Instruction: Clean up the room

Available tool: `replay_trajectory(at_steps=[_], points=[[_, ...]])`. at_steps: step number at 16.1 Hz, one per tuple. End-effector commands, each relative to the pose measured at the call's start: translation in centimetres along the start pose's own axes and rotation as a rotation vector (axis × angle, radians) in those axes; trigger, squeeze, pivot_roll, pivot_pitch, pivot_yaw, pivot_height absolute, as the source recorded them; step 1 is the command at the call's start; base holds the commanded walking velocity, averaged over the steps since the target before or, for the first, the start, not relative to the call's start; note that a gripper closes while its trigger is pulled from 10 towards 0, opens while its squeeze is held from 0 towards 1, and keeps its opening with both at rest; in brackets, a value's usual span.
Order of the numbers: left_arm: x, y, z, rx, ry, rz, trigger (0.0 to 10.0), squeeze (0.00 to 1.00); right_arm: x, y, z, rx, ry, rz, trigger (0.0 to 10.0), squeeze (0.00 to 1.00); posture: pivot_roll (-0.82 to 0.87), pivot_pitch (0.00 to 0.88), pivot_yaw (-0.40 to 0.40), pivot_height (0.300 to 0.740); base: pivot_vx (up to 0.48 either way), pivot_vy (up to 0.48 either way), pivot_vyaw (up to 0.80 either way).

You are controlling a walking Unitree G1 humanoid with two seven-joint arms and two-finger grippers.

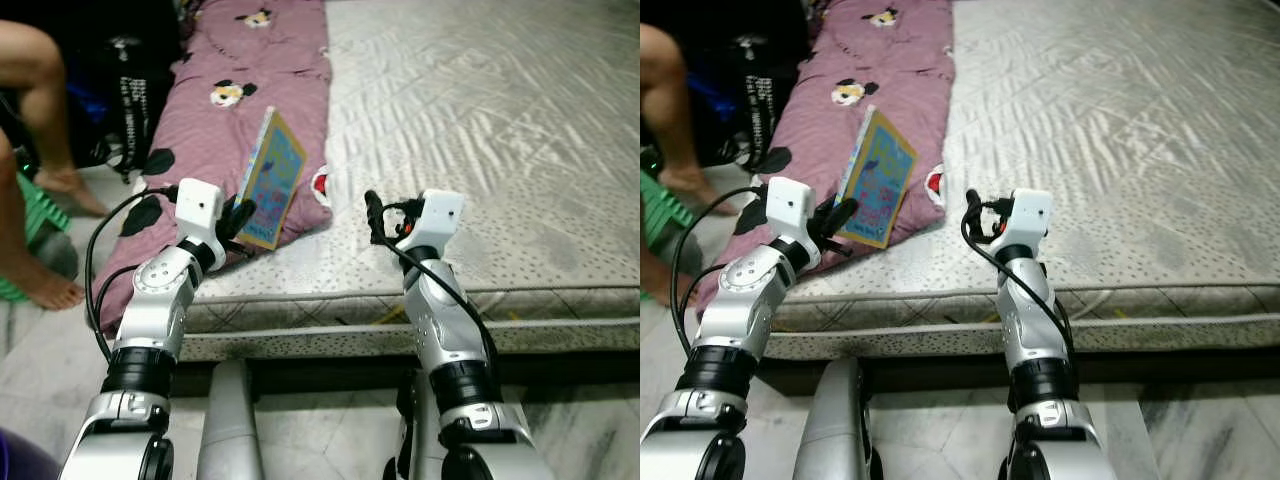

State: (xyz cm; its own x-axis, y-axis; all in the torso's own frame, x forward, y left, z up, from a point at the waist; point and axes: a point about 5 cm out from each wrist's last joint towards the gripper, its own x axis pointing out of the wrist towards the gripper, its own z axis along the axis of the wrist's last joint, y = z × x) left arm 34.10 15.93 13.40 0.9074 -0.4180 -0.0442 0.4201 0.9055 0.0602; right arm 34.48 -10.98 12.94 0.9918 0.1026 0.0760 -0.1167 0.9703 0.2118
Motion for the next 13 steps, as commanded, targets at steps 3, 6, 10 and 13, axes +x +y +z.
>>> replay_trajectory(at_steps=[3, 6, 10, 13], points=[[-0.7, 0.3, 1.1, 0.118, -0.037, 0.055, 10.0, 0.00, 1.1, 0.2, 1.1, 0.006, -0.063, -0.002, 10.0, 0.00, 0.13, 0.000, 0.071, 0.572, 0.000, 0.000, 0.00], [-1.0, 0.3, 0.6, 0.071, -0.048, 0.134, 10.0, 0.00, 1.2, 0.0, 1.2, 0.012, -0.081, -0.021, 10.0, 0.00, 0.12, 0.000, 0.079, 0.601, 0.000, 0.000, 0.00], [-2.1, -1.9, -0.3, 0.070, -0.110, 0.163, 10.0, 0.00, 0.6, -0.1, 0.6, 0.012, -0.077, -0.039, 10.0, 0.00, 0.11, 0.000, 0.064, 0.649, 0.000, 0.000, 0.00], [-2.7, -2.6, -0.5, 0.141, -0.139, 0.210, 10.0, 0.00, -0.1, -1.1, 0.0, -0.013, -0.064, -0.073, 10.0, 0.00, 0.10, 0.000, 0.065, 0.678, 0.000, 0.000, 0.00]])
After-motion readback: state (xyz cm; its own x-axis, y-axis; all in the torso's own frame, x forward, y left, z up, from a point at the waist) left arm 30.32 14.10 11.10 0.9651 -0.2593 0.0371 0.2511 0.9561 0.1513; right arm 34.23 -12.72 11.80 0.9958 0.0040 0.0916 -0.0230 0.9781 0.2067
